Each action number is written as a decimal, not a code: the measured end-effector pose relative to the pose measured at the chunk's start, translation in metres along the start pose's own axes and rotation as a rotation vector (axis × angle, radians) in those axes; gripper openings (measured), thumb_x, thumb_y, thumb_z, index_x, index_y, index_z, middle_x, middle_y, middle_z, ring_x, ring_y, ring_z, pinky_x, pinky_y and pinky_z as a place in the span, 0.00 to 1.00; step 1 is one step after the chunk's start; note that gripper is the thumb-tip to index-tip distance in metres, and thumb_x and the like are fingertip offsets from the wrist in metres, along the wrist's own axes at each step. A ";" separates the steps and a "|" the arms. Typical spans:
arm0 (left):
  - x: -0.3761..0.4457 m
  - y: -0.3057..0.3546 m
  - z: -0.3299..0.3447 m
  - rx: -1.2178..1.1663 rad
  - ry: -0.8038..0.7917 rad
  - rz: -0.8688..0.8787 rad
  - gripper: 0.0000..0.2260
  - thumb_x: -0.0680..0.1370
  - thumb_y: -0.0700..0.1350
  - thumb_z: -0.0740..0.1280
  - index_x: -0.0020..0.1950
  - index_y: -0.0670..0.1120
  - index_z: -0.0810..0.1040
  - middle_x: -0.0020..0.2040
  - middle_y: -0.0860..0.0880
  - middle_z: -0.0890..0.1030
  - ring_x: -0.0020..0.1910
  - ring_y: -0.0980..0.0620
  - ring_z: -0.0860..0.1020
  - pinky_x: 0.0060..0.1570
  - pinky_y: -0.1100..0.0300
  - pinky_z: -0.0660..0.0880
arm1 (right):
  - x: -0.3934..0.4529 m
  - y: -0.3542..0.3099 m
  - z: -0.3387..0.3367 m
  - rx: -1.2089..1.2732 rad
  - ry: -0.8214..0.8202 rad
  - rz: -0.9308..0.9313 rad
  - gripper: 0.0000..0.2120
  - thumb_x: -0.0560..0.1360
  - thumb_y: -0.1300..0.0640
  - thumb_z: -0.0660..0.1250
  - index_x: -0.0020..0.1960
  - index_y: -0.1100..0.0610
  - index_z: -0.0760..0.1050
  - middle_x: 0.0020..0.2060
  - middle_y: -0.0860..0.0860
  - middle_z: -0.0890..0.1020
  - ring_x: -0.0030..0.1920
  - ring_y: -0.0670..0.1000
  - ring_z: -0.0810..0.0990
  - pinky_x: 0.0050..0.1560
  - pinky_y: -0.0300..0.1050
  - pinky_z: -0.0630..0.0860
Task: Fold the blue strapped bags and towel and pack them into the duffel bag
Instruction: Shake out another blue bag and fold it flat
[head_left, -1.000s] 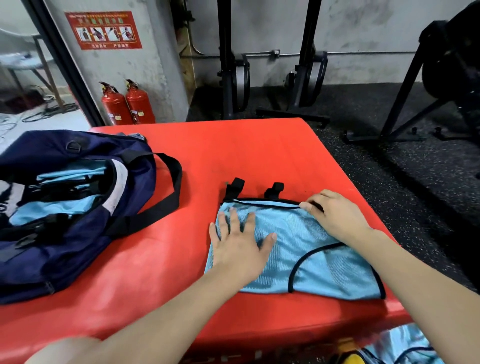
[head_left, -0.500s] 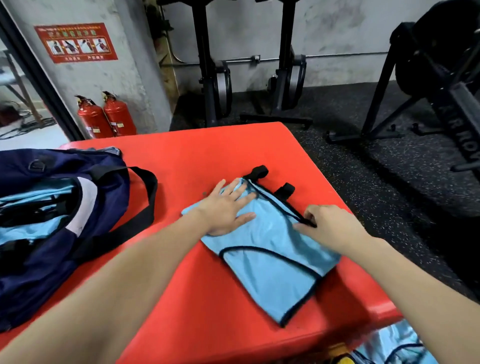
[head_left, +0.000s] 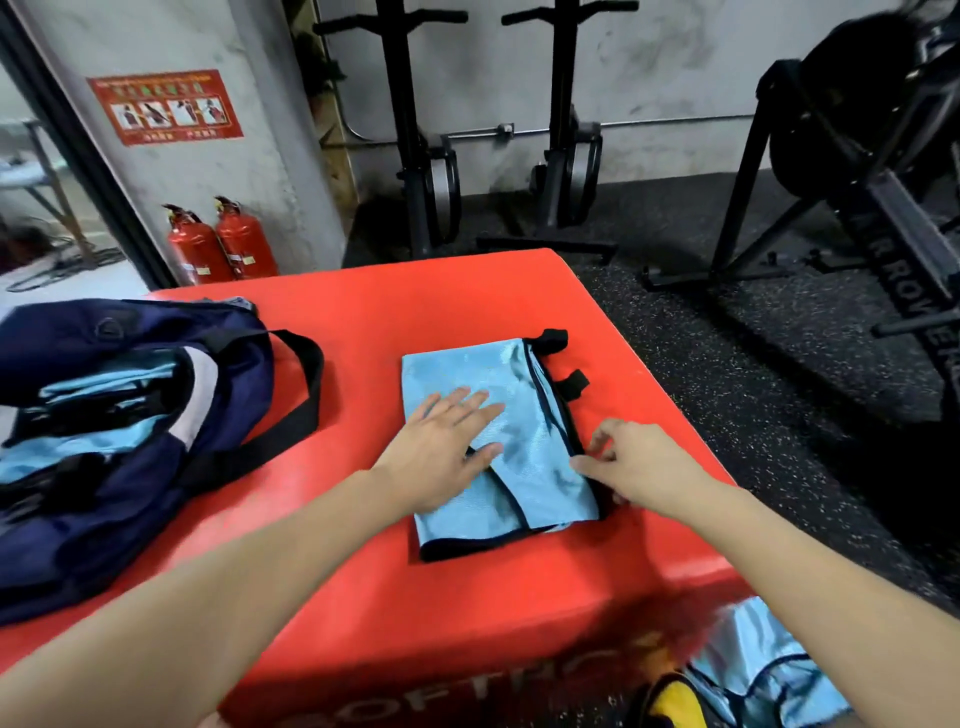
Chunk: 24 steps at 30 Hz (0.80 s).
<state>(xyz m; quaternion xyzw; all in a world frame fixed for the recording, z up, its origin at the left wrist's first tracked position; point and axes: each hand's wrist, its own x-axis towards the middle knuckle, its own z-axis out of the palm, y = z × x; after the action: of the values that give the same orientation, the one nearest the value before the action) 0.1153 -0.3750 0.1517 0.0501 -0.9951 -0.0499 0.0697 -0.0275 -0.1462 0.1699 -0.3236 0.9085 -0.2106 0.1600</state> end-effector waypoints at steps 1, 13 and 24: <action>-0.015 0.005 0.000 -0.054 0.026 0.002 0.30 0.80 0.65 0.49 0.78 0.52 0.66 0.78 0.49 0.66 0.78 0.48 0.61 0.77 0.50 0.57 | -0.002 -0.001 -0.002 -0.073 0.071 -0.060 0.13 0.73 0.42 0.72 0.47 0.49 0.74 0.35 0.44 0.81 0.37 0.49 0.81 0.43 0.50 0.80; -0.087 0.026 0.002 -0.268 -0.042 -0.092 0.25 0.76 0.66 0.66 0.67 0.52 0.78 0.63 0.54 0.80 0.65 0.55 0.73 0.66 0.59 0.69 | -0.040 -0.026 0.039 -0.440 0.048 -0.596 0.18 0.74 0.39 0.64 0.56 0.48 0.81 0.51 0.46 0.81 0.57 0.50 0.79 0.58 0.48 0.71; -0.079 0.037 -0.004 -0.160 0.015 -0.196 0.12 0.79 0.50 0.62 0.60 0.49 0.77 0.52 0.46 0.83 0.55 0.43 0.79 0.53 0.49 0.76 | -0.034 -0.036 0.036 -0.006 0.027 -0.389 0.11 0.76 0.50 0.69 0.41 0.57 0.74 0.35 0.48 0.78 0.37 0.50 0.76 0.41 0.49 0.72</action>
<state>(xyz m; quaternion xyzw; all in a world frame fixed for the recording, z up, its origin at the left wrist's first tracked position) 0.1906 -0.3302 0.1495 0.1416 -0.9777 -0.1355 0.0756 0.0316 -0.1587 0.1617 -0.4909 0.8314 -0.2391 0.1030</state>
